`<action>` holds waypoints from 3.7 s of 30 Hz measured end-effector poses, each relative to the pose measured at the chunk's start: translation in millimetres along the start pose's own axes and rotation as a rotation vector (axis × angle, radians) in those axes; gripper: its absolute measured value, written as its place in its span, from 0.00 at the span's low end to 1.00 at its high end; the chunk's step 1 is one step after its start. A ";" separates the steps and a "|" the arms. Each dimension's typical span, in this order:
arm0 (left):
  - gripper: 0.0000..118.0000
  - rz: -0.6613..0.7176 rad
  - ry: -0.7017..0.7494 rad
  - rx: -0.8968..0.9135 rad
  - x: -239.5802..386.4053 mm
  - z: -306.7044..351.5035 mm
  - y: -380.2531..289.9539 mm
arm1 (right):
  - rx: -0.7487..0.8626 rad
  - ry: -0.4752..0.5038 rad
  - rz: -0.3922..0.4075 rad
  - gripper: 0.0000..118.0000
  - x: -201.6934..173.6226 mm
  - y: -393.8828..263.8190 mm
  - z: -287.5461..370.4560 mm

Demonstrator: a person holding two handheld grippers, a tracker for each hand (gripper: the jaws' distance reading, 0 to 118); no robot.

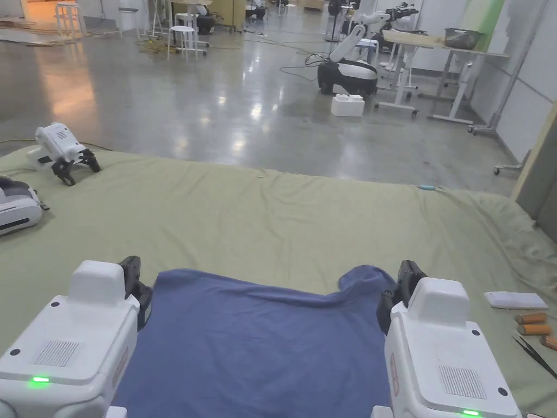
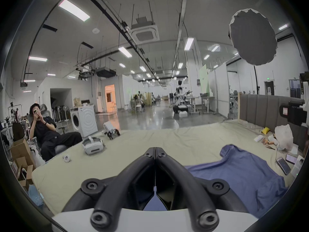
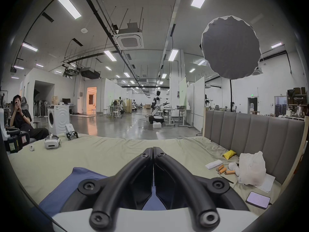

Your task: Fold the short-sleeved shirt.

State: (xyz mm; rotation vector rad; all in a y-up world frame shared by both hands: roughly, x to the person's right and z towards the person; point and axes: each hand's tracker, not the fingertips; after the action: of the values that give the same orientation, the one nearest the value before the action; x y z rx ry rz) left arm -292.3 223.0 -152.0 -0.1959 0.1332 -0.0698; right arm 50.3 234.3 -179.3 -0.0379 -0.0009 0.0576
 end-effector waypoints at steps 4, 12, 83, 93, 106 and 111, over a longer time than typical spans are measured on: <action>0.00 0.004 -0.036 -0.192 -43.5 3.5 -26.5 | -0.038 0.034 0.022 0.00 -0.8 -10.4 -3.0; 0.00 0.121 -0.117 -0.673 -108.9 11.5 -93.3 | -0.154 0.094 0.057 0.00 -11.9 -40.5 -10.4; 0.00 0.132 -0.135 -0.639 -72.5 -77.5 -58.5 | -0.822 0.089 0.053 0.03 144.8 -87.5 -24.1; 0.00 0.103 -0.100 -0.761 -59.7 -203.8 -73.1 | -0.907 0.083 0.055 0.04 141.7 -112.4 -157.1; 0.49 0.031 -0.088 -0.671 -50.5 -207.8 -93.9 | -0.795 0.061 0.003 0.50 136.3 -134.8 -152.4; 0.49 -0.002 -0.111 -0.422 -33.5 -159.0 -55.7 | -0.511 0.052 -0.011 0.58 111.4 -93.0 -120.1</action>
State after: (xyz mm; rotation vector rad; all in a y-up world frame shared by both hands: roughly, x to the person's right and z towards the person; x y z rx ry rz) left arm -350.7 141.1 -291.2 -0.6198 0.0351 -0.0321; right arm 167.1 143.3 -295.9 -0.5504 0.0359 0.0441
